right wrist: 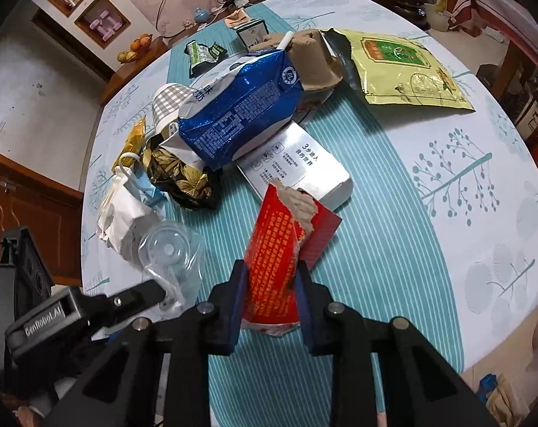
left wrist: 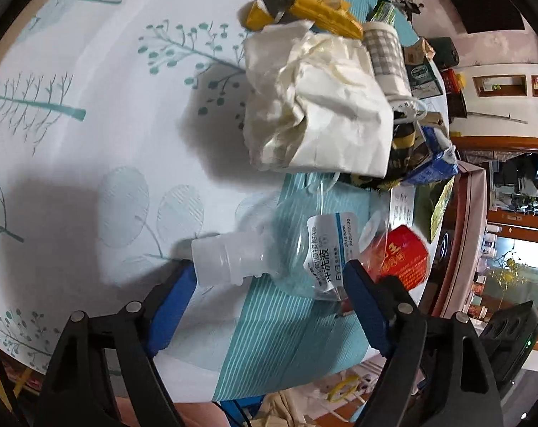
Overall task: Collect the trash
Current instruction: 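Grasp the red snack box with the right tool while the left tool grasps the clear plastic bottle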
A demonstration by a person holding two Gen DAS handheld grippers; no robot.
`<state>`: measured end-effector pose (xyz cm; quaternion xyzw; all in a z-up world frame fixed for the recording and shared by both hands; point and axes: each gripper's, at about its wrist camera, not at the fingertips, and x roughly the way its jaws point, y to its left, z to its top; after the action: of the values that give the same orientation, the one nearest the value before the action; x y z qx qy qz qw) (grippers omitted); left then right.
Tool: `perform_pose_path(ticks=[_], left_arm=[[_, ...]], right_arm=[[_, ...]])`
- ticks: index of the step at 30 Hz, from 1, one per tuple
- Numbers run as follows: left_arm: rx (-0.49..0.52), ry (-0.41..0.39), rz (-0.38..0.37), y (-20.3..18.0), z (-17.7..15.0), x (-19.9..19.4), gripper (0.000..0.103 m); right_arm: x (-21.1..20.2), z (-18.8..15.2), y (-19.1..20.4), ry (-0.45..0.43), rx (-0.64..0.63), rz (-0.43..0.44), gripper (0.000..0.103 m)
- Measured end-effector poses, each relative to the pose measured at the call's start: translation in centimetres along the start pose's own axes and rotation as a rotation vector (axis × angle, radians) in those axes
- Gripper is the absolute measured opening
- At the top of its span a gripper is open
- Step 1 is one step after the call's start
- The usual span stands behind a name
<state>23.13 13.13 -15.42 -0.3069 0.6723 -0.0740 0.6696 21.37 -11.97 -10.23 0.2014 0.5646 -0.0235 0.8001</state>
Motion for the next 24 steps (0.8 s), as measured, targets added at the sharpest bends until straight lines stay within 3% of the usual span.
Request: perform_pose_path(ticks=[6, 18, 24], left_arm=[[0.067, -0.01, 0.061, -1.0, 0.6, -0.3, 0.082], [0.515, -0.092, 0.265, -6.6, -0.2, -2.9, 0.082], [0.69, -0.052, 0.276, -8.2, 1.2, -2.2, 0.082]], right_arm=[[0.1, 0.1, -0.4, 0.011, 0.005, 0.025, 0.025], [-0.4, -0.5, -0.6, 0.02, 0.013, 0.061, 0.023], [-0.3, -0.6, -0.2, 0.016, 0.01, 0.064, 0.023]])
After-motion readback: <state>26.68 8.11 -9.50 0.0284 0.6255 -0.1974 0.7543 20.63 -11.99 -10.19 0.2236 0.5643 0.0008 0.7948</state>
